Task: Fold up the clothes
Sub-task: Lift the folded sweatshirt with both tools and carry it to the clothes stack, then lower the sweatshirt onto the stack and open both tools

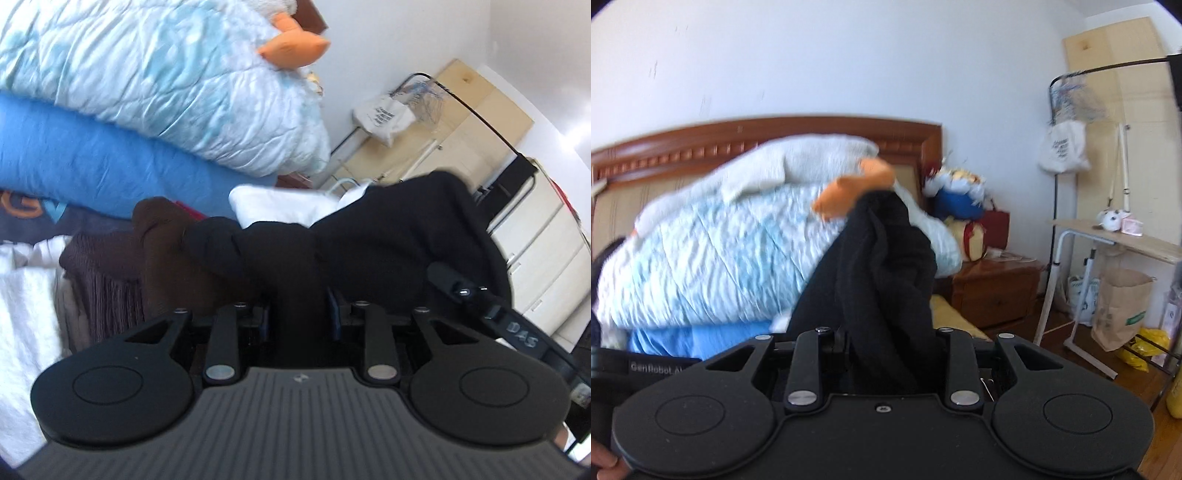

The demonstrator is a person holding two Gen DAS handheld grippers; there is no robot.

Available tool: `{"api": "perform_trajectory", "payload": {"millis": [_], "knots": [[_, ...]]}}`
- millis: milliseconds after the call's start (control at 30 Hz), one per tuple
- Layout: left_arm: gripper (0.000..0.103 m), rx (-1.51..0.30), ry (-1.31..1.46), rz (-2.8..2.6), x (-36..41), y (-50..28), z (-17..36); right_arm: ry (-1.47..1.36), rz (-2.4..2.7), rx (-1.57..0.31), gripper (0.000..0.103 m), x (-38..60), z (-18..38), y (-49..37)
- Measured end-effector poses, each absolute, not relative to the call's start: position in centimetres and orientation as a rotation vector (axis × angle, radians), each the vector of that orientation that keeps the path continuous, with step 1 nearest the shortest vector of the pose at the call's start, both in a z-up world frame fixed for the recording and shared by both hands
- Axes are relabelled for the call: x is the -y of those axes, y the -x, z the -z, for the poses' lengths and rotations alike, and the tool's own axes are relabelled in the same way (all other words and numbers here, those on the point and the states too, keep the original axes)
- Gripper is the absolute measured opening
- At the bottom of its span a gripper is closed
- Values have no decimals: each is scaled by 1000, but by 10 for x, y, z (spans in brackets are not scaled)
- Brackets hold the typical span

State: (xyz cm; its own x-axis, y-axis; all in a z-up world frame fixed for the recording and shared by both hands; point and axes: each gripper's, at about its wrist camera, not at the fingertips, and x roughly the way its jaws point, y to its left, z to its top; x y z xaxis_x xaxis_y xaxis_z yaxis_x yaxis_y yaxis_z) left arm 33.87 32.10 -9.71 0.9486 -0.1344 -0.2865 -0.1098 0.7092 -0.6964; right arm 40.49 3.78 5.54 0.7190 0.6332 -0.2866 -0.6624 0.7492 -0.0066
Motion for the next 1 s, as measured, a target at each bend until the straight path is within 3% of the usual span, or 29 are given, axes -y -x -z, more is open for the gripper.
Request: {"api": "perform_trajectory", "payload": {"millis": [333,367,400,433,633,700,833,933,967,1000], "knots": [[36,-364,859,12,-313,-346,116,-253,-730,-522,42,-12,-27,-480],[36,-364,853,11,-313,-345,114,-236,-715,-520,38,-14,-28,-482],[35,-364,847,9,-312,-344,112,-220,-699,-517,27,-16,-29,-484],[35,-361,839,7,-311,-343,110,-204,-684,-514,24,-18,-30,-485],[35,-368,870,32,-310,-344,113,-106,-591,-498,23,-31,-35,-497],[36,-414,847,18,-309,-345,112,-74,-559,-492,30,-35,-36,-501],[37,-422,826,22,-306,-342,102,-79,-483,-488,69,-33,-40,-504],[37,-343,774,-11,-303,-328,87,-138,-399,-450,67,-23,-52,-487],[37,-320,765,-33,-304,-322,82,-140,-371,-428,63,-21,-57,-479],[37,-305,752,-58,-304,-317,78,-96,-339,-377,53,-28,-63,-466]]}}
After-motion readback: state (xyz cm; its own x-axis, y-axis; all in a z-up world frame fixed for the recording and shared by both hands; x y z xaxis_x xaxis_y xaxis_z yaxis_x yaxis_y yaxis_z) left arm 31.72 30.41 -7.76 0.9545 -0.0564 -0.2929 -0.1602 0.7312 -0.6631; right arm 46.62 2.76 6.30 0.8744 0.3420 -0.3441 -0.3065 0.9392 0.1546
